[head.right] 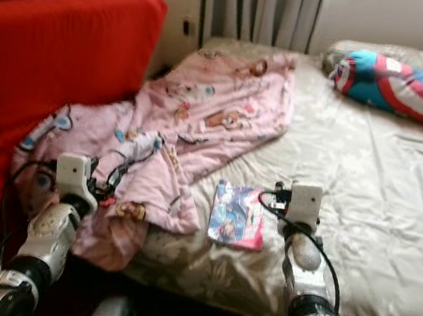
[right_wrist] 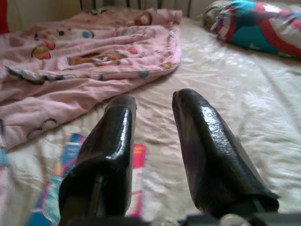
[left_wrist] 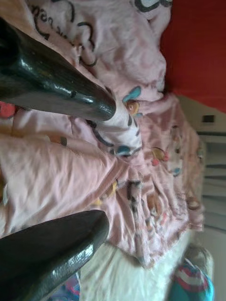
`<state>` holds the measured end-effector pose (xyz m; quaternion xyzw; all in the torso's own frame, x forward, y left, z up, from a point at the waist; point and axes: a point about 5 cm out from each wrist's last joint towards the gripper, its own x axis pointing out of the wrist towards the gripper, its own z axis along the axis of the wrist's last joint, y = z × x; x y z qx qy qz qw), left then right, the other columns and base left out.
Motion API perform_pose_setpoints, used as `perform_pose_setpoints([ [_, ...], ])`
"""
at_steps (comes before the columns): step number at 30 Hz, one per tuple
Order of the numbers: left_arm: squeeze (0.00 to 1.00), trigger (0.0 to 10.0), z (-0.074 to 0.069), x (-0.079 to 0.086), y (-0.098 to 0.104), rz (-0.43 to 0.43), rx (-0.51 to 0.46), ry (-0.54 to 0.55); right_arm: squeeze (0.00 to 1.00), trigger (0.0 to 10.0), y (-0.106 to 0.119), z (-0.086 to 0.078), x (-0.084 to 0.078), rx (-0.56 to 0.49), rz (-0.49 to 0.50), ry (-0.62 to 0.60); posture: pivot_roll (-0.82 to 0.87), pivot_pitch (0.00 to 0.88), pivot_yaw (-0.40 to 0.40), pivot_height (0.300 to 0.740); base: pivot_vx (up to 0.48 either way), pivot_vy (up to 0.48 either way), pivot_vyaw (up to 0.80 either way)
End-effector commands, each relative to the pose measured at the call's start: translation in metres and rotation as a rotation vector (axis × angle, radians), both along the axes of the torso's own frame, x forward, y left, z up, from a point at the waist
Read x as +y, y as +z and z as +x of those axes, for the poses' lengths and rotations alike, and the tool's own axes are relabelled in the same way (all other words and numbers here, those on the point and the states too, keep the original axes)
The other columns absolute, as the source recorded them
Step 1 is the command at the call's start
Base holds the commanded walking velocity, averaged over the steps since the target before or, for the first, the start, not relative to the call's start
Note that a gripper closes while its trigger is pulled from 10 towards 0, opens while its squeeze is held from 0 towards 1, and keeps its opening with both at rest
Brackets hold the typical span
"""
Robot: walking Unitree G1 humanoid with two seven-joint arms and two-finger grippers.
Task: Clean up the room
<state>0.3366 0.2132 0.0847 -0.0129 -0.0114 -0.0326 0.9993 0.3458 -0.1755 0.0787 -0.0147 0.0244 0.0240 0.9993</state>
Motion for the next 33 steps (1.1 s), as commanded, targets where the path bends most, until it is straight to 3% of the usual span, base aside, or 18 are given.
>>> perform_pose_setpoints([
  [1, 0.0, 10.0, 0.004, -0.004, 0.005, -0.01, -0.015, -0.01, 0.0, 10.0, -0.005, -0.003, -0.01, 0.035, -0.01, -0.026, 0.04, 0.002, 0.003, 0.587, 0.3, 0.0, 0.0],
  [7, 0.0, 10.0, 0.005, -0.004, 0.007, -0.016, -0.022, -0.007, 0.0, 10.0, -0.012, -0.004, -0.009, 0.094, -0.005, -0.003, 0.04, 0.01, 0.004, 0.587, 0.0, 0.0, 0.0],
  [10, 0.0, 10.0, 0.006, -0.004, 0.009, -0.018, -0.029, -0.005, 0.0, 10.0, -0.022, -0.006, -0.007, 0.182, -0.019, 0.02, 0.05, 0.037, 0.011, 0.587, 0.0, 0.0, 0.0],
  [21, 0.0, 10.0, 0.008, 0.001, 0.014, -0.044, -0.043, 0.039, 0.0, 10.0, -0.025, -0.002, -0.005, 0.295, 0.016, 0.031, 0.09, 0.119, 0.021, 0.587, 0.0, 0.0, 0.0],
  [22, 0.0, 10.0, 0.008, 0.003, 0.015, -0.044, -0.04, 0.042, 0.55, 10.0, -0.024, -0.001, -0.004, 0.303, 0.022, 0.027, 0.09, 0.135, 0.024, 0.587, 0.0, 0.0, 0.0],
  [23, 0.0, 10.0, 0.008, 0.003, 0.015, -0.043, -0.039, 0.041, 0.55, 10.0, -0.024, 0.0, -0.003, 0.304, 0.025, 0.027, 0.09, 0.135, 0.024, 0.587, 0.0, 0.0, 0.0],
  [24, 0.0, 10.0, 0.008, 0.004, 0.014, -0.041, -0.038, 0.04, 1.0, 10.0, -0.024, 0.0, -0.003, 0.309, 0.022, 0.02, 0.1, 0.154, 0.027, 0.587, 0.0, 0.0, 0.0],
  [27, 0.0, 10.0, 0.005, 0.006, 0.012, -0.037, -0.039, 0.045, 1.0, 10.0, -0.023, 0.001, -0.003, 0.316, 0.017, -0.009, 0.11, 0.17, 0.027, 0.587, 0.0, 0.0, 0.0],
  [28, 0.0, 10.0, 0.002, 0.008, 0.012, -0.039, -0.044, 0.051, 0.0, 10.0, -0.025, 0.0, -0.004, 0.323, 0.01, -0.016, 0.11, 0.186, 0.026, 0.587, 0.0, 0.0, 0.0],
  [33, 0.0, 10.0, -0.004, 0.007, 0.006, -0.041, -0.045, 0.057, 0.0, 10.0, -0.033, -0.006, -0.009, 0.357, -0.007, -0.023, 0.12, 0.226, 0.018, 0.587, 0.0, 0.0, 0.0],
])
